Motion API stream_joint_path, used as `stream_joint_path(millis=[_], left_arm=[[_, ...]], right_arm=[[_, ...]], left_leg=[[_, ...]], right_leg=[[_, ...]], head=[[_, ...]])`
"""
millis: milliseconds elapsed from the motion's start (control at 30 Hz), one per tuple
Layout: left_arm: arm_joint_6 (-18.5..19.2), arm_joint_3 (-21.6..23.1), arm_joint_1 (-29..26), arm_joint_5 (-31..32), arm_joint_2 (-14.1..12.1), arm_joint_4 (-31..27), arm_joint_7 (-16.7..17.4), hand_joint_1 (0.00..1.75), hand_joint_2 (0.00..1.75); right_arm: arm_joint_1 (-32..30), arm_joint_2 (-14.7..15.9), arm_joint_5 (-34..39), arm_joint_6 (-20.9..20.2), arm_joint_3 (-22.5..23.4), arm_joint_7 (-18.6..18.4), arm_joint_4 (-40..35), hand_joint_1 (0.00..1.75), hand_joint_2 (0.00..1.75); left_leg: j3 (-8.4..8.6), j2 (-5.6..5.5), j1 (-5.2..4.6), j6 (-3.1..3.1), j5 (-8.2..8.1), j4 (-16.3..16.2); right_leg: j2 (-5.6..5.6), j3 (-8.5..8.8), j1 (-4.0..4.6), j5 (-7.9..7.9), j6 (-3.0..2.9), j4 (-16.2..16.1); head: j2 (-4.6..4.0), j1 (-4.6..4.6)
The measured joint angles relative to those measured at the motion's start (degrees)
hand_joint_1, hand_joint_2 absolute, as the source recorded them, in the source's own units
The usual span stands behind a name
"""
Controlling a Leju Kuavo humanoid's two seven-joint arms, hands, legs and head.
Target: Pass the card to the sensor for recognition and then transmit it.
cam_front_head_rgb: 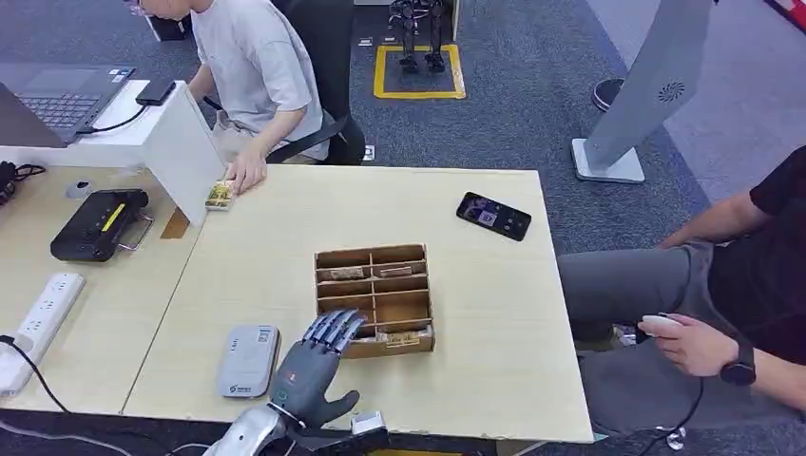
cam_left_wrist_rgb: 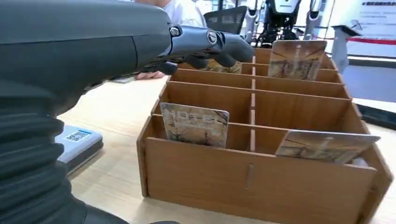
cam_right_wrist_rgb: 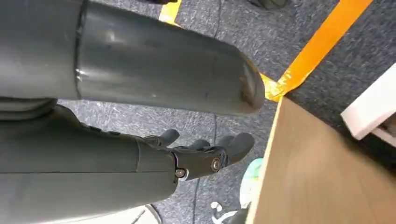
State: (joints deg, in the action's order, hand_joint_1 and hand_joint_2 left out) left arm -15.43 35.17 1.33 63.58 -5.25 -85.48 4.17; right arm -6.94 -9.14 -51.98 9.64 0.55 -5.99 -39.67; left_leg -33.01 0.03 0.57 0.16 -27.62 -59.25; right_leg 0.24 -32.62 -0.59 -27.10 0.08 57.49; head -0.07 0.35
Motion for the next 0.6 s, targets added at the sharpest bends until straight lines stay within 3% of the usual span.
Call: stream_joint_path(millis=[300,600], left_arm=[[0.0,-1.0,0.1,0.3,0.5,1.2,0.1,0.0,1.75],[-0.7,-3.3,0.5,1.6,1.0,2.6,1.9,0.0,1.75]], right_arm=[[0.7,0.5,0.4,0.4,-1.6,0.0,1.4,0.0,0.0],[1.7,1.1,5.3,0.8,-5.1,-1.7,2.4,0.0,0.0]], left_leg=[[-0.01,0.0,0.0,0.0,0.0,0.0],[-0.01,0.01,0.0,0.0,0.0,0.0]], right_leg=[[-0.01,0.0,0.0,-0.01,0.0,0.0],[0.0,0.0,0.0,0.0,0.0,0.0]], head=[[0.0,0.0],[0.0,0.0]])
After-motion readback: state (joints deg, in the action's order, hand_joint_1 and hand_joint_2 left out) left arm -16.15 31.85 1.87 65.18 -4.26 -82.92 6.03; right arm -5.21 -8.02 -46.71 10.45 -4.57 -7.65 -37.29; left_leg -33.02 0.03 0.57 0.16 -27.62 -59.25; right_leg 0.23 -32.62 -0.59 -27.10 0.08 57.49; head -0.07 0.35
